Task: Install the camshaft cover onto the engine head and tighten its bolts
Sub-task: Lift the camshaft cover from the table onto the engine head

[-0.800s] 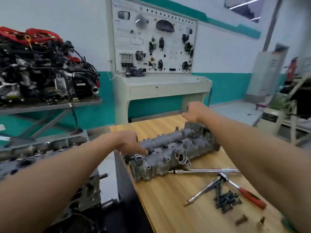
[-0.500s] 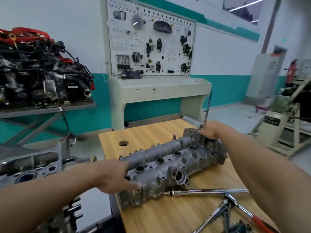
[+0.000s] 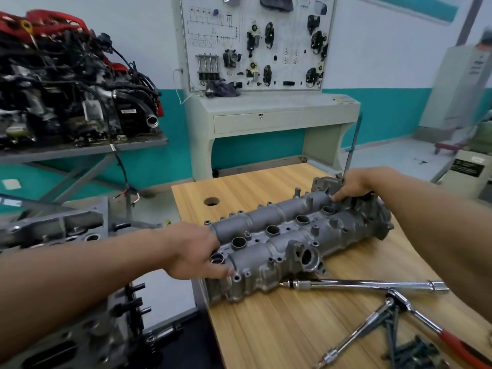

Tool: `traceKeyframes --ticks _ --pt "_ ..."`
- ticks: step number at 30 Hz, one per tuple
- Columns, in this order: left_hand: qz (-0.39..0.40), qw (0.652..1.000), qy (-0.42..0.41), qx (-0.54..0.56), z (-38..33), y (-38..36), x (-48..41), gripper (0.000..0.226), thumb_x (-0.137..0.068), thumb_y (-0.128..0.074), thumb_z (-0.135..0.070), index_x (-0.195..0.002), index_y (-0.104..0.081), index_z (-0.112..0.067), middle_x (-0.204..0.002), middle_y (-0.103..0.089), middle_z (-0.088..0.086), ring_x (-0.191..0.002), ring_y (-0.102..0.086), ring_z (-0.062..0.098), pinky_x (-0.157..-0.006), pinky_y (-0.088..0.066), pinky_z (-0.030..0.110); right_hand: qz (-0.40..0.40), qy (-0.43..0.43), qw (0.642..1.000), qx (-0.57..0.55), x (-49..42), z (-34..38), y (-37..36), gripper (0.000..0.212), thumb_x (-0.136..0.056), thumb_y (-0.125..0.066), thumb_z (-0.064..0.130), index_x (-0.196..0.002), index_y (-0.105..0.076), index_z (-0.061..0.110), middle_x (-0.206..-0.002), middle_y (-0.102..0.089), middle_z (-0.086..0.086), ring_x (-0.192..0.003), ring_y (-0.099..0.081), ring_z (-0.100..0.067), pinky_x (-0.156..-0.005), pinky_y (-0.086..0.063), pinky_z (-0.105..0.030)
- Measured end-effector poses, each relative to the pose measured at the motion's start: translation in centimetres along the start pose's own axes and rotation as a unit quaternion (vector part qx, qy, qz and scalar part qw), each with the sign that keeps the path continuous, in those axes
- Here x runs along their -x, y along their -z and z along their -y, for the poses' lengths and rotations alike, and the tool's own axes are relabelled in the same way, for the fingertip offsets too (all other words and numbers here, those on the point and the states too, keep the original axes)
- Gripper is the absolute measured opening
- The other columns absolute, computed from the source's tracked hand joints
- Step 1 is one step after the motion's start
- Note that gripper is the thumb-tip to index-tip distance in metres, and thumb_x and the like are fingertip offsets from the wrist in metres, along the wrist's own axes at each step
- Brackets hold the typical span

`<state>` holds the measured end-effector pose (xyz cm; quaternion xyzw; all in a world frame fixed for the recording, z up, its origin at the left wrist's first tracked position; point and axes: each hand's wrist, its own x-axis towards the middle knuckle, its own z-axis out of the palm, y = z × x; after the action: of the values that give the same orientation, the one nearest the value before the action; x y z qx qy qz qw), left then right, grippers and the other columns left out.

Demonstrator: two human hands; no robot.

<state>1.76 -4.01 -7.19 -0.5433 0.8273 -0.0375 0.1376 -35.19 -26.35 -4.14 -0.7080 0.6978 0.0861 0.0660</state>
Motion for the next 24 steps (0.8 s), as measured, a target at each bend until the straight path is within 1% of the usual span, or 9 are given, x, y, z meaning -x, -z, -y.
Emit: traceKeyframes --ticks 3,6,9,11,14,16,19,21,24 --pt "-0.047 0.997 -0.032 -0.056 0.2 0.0 -0.3 0.074 -0.075 -0.021 -0.087 -0.07 -0.054 -0.021 -0.062 -0.05 -0.003 -0.053 -0.046 0.012 -0.05 -0.031 0.031 -0.012 0.01 1.0 0.014 0.0 0.1 -0.2 0.055 -0.08 -0.068 0.062 -0.109 -0.066 0.016 -0.098 -0.067 -0.005 -0.093 -0.064 -0.026 -0.094 -0.051 -0.045" --pt "-0.076 0.993 -0.051 -0.07 0.3 0.0 -0.5 0.076 -0.077 -0.021 -0.086 -0.068 -0.056 -0.02 -0.06 -0.049 -0.002 -0.052 -0.045 0.014 -0.052 -0.035 0.031 -0.02 0.011 0.999 0.03 0.3 0.2 -0.5 0.05 -0.084 -0.063 0.062 -0.106 -0.065 0.016 -0.096 -0.065 -0.005 -0.093 -0.063 -0.026 -0.096 -0.05 -0.045" --pt "-0.059 0.996 -0.039 -0.062 0.3 -0.2 -0.6 0.08 -0.077 -0.021 -0.088 -0.07 -0.06 -0.019 -0.062 -0.053 -0.001 -0.054 -0.048 0.013 -0.052 -0.035 0.031 -0.012 0.014 0.999 0.039 0.5 0.4 -0.5 0.047 -0.087 -0.06 0.062 -0.101 -0.062 0.018 -0.095 -0.065 -0.005 -0.092 -0.063 -0.025 -0.093 -0.05 -0.043" --pt "-0.052 0.997 -0.03 -0.056 0.2 -0.4 -0.8 0.082 -0.076 -0.02 -0.089 -0.07 -0.061 -0.018 -0.063 -0.055 0.0 -0.055 -0.049 0.013 -0.051 -0.034 0.03 -0.005 0.018 0.999 0.042 0.6 0.4 -0.7 0.047 -0.089 -0.057 0.062 -0.104 -0.062 0.017 -0.093 -0.064 -0.004 -0.091 -0.062 -0.023 -0.089 -0.049 -0.04" --pt "-0.053 0.997 -0.021 -0.054 0.2 -0.5 -0.8 0.083 -0.076 -0.019 -0.088 -0.068 -0.06 -0.017 -0.063 -0.054 0.001 -0.054 -0.048 0.014 -0.051 -0.035 0.031 -0.033 0.034 0.997 0.058 0.8 0.5 -1.2 0.044 -0.094 -0.052 0.058 -0.105 -0.061 0.016 -0.089 -0.06 -0.002 -0.091 -0.06 -0.021 -0.086 -0.047 -0.037" --pt "-0.052 0.997 -0.017 -0.052 0.1 -0.5 -0.8 0.084 -0.074 -0.017 -0.088 -0.067 -0.06 -0.016 -0.063 -0.054 0.001 -0.055 -0.048 0.015 -0.054 -0.039 0.031 -0.057 0.036 0.996 0.052 0.9 0.3 -1.7 0.043 -0.095 -0.05 0.055 -0.105 -0.064 0.015 -0.09 -0.061 -0.003 -0.09 -0.061 -0.021 -0.089 -0.049 -0.039" --pt "-0.05 0.998 -0.023 -0.044 -0.1 -0.4 -0.8 0.083 -0.079 -0.02 -0.086 -0.068 -0.06 -0.014 -0.064 -0.056 0.002 -0.056 -0.049 0.016 -0.058 -0.046 0.034 -0.088 0.025 0.994 0.053 1.5 0.2 -1.8 0.043 -0.097 -0.045 0.053 -0.104 -0.064 0.015 -0.091 -0.062 -0.004 -0.091 -0.061 -0.023 -0.093 -0.05 -0.044" --pt "-0.041 0.998 -0.034 -0.046 0.1 -0.1 -1.0 0.082 -0.08 -0.021 -0.085 -0.068 -0.06 -0.014 -0.063 -0.056 0.002 -0.056 -0.049 0.016 -0.06 -0.046 0.034 -0.098 0.022 0.993 0.065 2.0 0.3 -1.6 0.04 -0.097 -0.042 0.05 -0.104 -0.062 0.016 -0.095 -0.062 -0.006 -0.092 -0.06 -0.025 -0.094 -0.05 -0.045" --pt "-0.027 0.998 -0.037 -0.045 0.3 -0.1 -1.4 0.084 -0.077 -0.021 -0.087 -0.069 -0.06 -0.013 -0.064 -0.056 0.002 -0.056 -0.049 0.016 -0.056 -0.041 0.033 -0.109 0.019 0.991 0.072 1.6 0.2 -1.7 0.038 -0.096 -0.043 0.047 -0.103 -0.063 0.016 -0.092 -0.06 -0.005 -0.091 -0.06 -0.025 -0.094 -0.05 -0.045"
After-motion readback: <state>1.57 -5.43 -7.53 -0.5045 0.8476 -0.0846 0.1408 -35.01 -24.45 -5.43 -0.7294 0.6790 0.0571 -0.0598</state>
